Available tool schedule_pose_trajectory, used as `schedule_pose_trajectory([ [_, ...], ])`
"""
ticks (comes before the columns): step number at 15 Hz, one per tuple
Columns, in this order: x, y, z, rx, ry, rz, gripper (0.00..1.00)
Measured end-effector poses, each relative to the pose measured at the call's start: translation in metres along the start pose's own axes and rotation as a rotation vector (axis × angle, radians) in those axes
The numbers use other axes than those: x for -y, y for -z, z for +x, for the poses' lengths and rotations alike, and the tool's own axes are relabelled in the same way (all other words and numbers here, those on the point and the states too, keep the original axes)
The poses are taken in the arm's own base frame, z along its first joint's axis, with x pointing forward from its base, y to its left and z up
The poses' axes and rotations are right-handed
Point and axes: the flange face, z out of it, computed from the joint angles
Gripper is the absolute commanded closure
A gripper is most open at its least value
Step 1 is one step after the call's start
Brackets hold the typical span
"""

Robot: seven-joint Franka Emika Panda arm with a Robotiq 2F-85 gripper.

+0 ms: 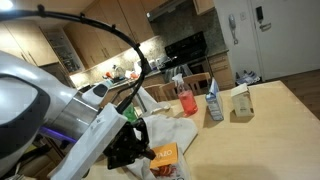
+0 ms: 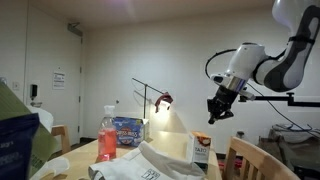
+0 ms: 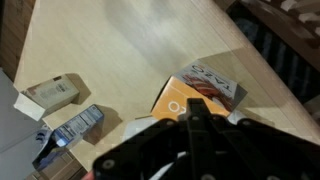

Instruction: Move the blue box forward then move the beige box forward then move the white box forward then move the white bag to the right and put it upright

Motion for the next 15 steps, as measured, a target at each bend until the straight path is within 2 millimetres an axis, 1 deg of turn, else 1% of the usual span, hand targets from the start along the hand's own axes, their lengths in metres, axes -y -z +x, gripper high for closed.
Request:
schedule_pose_trajectory([
  [2, 0.019, 0.000, 0.011, -0.024, 0.031, 0.030, 1.00],
  [5, 0.047, -0.006, 0.037, -0.057, 0.088, 0.085, 1.00],
  [7, 0.061, -0.013, 0.052, -0.075, 0.113, 0.119, 1.00],
  [9, 0.074, -0.023, 0.063, -0.088, 0.128, 0.156, 1.00],
  [12, 0.083, -0.043, 0.076, -0.091, 0.142, 0.197, 1.00],
  [15, 0.079, -0.061, 0.085, -0.096, 0.167, 0.207, 1.00],
])
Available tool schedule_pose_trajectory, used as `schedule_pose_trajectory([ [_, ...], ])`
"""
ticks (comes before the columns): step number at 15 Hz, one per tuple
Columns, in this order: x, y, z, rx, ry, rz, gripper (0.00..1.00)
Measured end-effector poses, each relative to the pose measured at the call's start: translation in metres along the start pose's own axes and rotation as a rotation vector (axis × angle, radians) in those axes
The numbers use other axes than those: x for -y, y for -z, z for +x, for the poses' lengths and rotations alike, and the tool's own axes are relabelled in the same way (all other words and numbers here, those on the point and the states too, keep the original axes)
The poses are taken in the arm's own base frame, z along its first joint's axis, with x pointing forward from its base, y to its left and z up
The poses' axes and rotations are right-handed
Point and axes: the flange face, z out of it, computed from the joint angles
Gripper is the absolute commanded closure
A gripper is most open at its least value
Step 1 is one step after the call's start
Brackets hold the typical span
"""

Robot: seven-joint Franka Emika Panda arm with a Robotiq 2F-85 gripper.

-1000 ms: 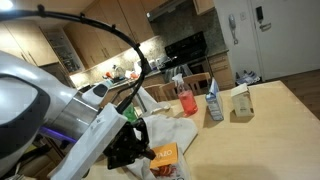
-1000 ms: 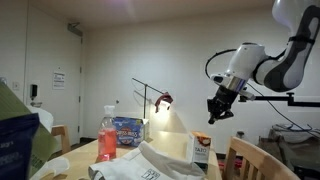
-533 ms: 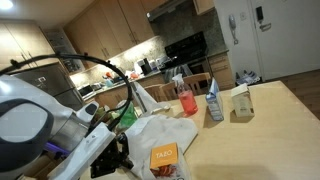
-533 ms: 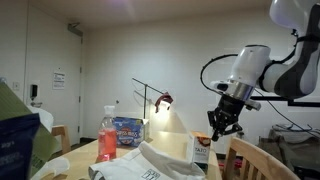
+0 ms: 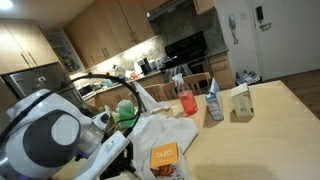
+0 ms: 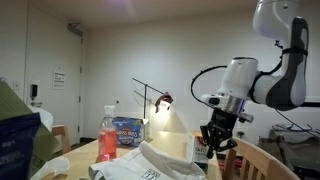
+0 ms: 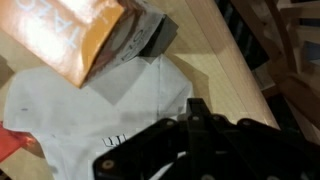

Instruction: Move the blue box forward then move the beige box forward then move the white box forward then move the white bag to the right and put it upright

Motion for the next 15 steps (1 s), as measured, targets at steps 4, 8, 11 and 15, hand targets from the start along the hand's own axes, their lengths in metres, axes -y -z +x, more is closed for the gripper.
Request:
schedule_pose_trajectory([
  [4, -0.023, -0.013, 0.002, 0.000, 0.028, -0.022, 1.00],
  [8, -0.047, -0.014, -0.005, 0.010, 0.021, -0.060, 1.00],
  [11, -0.054, -0.017, -0.016, 0.024, 0.003, -0.068, 1.00],
  [15, -0.059, -0.022, -0.035, 0.049, -0.027, -0.067, 1.00],
])
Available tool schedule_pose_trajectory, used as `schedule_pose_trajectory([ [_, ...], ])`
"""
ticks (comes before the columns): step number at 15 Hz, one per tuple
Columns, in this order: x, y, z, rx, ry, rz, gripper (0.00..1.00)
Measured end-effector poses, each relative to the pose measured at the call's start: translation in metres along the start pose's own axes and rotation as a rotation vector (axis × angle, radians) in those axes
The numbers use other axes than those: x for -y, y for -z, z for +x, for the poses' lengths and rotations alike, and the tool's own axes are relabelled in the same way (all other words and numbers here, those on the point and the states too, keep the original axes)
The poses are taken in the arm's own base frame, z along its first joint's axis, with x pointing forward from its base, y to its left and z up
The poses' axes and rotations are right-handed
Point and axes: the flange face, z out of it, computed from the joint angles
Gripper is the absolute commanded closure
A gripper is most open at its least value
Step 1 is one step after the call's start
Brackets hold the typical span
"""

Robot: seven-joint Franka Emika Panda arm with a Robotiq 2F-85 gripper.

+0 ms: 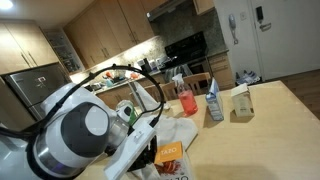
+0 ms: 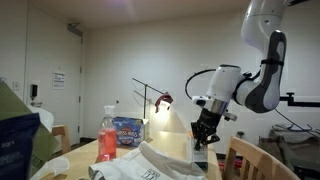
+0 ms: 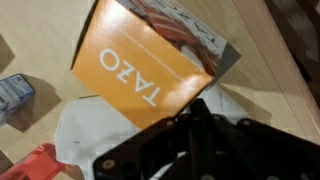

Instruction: Move the blue box forward then move the beige box forward then move the white box forward then move the white bag to the right and put it upright

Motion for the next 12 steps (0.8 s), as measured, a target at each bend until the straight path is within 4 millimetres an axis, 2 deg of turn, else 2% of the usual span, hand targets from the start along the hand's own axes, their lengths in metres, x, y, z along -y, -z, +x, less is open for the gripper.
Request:
schedule_pose_trajectory([
  [4, -0.007, -0.004, -0.013, 0.018, -0.018, -0.008, 1.00],
  [12, -0.031, -0.008, -0.024, 0.017, -0.027, -0.051, 1.00],
])
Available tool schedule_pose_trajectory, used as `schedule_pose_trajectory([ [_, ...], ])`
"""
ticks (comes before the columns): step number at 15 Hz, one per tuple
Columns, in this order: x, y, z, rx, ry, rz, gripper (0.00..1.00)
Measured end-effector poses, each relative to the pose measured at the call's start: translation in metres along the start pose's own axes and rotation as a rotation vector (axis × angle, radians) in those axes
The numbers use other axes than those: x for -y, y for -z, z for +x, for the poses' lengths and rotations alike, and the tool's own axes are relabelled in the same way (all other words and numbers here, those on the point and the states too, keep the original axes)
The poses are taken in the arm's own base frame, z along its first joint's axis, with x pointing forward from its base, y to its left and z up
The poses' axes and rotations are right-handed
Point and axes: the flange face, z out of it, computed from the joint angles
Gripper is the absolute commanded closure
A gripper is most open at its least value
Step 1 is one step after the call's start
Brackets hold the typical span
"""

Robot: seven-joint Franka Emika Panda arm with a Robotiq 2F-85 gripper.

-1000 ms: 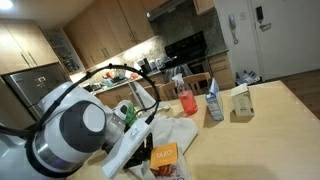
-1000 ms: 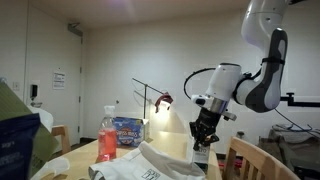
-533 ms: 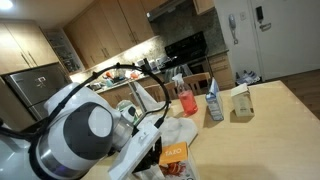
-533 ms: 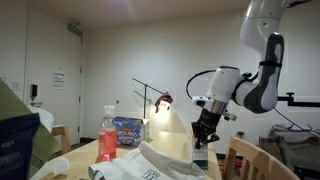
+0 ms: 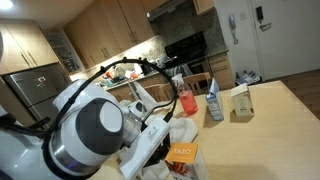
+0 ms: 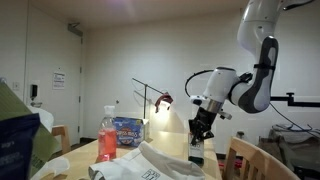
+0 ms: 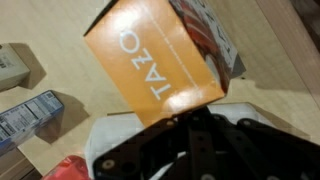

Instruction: Move the blue box forward then move the beige box forward then move the white box forward then move the white bag to the right and put it upright

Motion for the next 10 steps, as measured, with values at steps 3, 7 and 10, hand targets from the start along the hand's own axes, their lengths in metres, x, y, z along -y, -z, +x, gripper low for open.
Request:
schedule_pose_trajectory([
  [3, -0.0035, -0.0025, -0.0036, 0.004, -0.002, -0.006, 1.00],
  [7, -0.0030, -0.0026, -0.0052, 0.015, 0.005, -0.006, 1.00],
  [10, -0.0012, -0.0023, -0.0023, 0.024, 0.021, -0.006, 1.00],
])
